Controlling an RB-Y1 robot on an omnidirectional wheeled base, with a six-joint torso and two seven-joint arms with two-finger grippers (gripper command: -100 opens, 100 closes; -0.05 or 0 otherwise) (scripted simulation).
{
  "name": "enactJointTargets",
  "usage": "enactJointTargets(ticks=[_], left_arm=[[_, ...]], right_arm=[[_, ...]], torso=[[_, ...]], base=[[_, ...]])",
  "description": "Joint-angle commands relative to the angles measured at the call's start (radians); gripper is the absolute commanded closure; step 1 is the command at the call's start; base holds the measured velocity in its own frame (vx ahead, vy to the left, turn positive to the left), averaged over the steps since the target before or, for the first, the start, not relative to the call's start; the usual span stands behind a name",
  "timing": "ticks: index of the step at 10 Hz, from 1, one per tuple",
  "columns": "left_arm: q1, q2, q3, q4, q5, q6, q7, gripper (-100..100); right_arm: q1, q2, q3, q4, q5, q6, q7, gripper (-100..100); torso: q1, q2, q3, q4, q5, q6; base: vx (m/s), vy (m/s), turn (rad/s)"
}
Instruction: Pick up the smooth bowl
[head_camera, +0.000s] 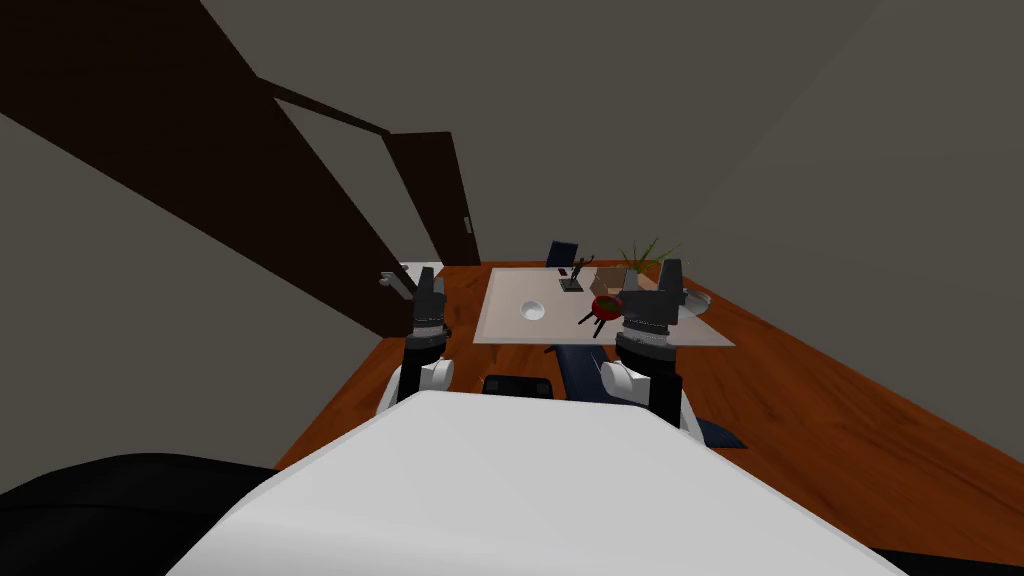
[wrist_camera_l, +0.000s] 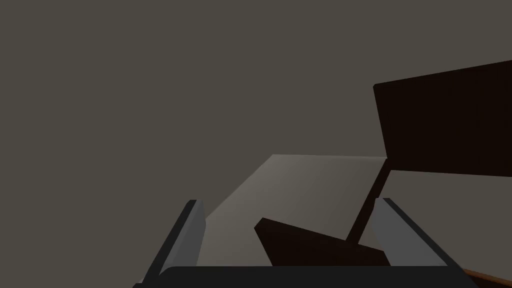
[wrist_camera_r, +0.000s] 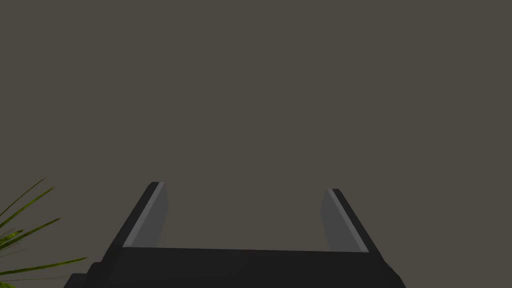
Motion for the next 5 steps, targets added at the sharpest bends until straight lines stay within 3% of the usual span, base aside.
enactJointTargets(ticks=[1, 5], left_arm=[[0.0, 0.0, 0.0, 0.0, 0.0, 0.0, 0.0, 0], [0.0, 0.0, 0.0, 0.0, 0.0, 0.0, 0.0, 0]], right_arm=[[0.008, -0.041, 0.0, 0.01, 0.014, -0.007, 0.017, -100], [0.028, -0.112, 0.005, 0.06, 0.062, -0.02, 0.075, -100]], torso=[[0.0, 0.0, 0.0, 0.0, 0.0, 0.0], [-0.002, 0.004, 0.002, 0.001, -0.001, 0.0]], base=[[-0.015, -0.009, 0.051], [-0.051, -0.024, 0.088]])
